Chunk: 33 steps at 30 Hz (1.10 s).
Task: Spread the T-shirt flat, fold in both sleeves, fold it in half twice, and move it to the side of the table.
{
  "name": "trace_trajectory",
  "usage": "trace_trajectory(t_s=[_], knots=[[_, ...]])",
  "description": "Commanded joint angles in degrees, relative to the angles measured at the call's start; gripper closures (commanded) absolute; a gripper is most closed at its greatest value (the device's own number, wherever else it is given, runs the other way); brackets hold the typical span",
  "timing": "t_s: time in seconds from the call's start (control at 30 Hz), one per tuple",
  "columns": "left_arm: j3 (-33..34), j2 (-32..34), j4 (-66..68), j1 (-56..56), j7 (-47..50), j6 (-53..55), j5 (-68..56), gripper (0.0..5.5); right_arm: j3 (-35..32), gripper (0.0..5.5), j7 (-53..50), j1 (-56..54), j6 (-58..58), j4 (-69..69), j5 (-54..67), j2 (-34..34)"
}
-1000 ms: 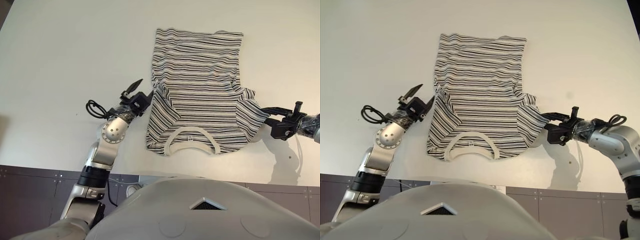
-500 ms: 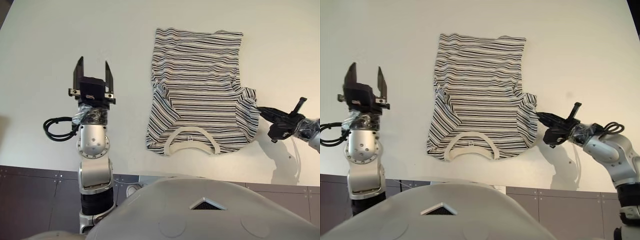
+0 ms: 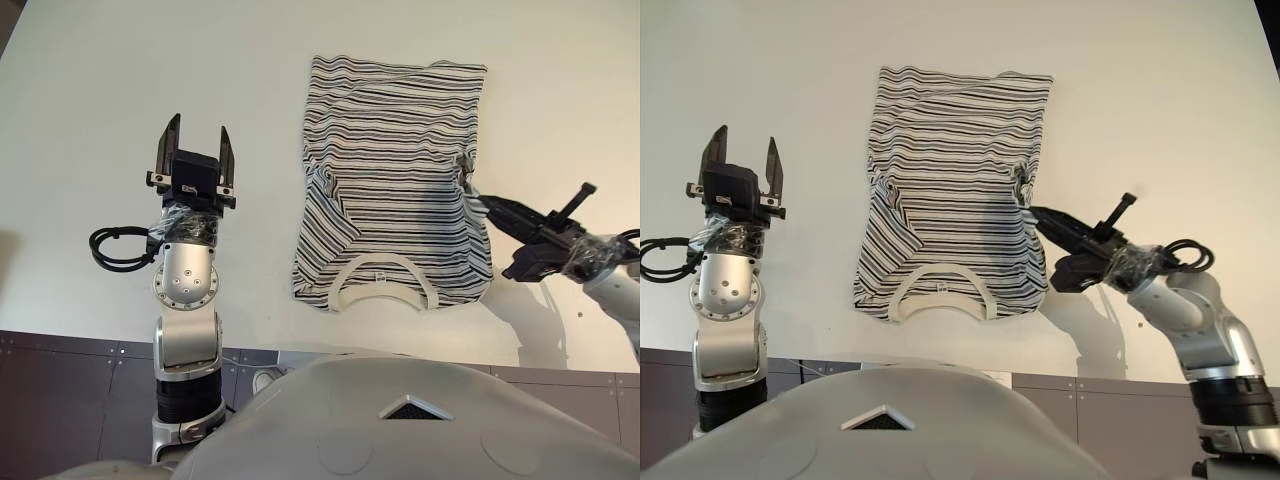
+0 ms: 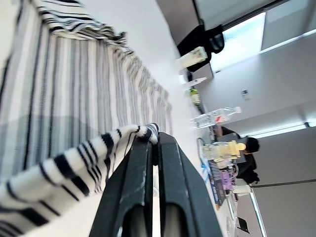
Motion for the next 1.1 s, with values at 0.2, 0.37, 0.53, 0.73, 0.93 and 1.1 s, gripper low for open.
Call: trace_trajectory(t_s=[0.2,0.37,0.53,0.73,0.93,1.1], knots=[[1.7,7.2,2.0,0.0,-8.4,0.1,-2.8,2.90,3.2,4.64,-0.6,0.4,4.6,-0.5,-4.0,5.3],[1.8,16.2,3.8,5.7,-17.6,-5.9,-4.5,2.49,-1.3,3.80,0.7,0.8,4.8,-2.7,3.7,2.9],[1.0,29.0,7.2,18.0,-27.9,-19.6,-2.3,1.69,-3.7,2.88,8.5,-2.8,-10.2,16.3,5.9,-13.4],[-6.6,34.5,13.0,14.5,-32.2,-31.7,3.5,1.10,8.8,2.61,23.0,-6.3,-14.2,15.3,7.4,-19.8],[-12.7,35.4,20.0,7.4,-31.8,-40.2,7.3,1.10,12.0,2.61,24.5,-7.9,-8.5,8.3,7.7,-14.9],[-14.5,36.5,21.9,6.1,-31.6,-43.2,8.1,1.10,8.1,2.61,21.3,-7.4,-8.8,9.4,8.3,-15.2]])
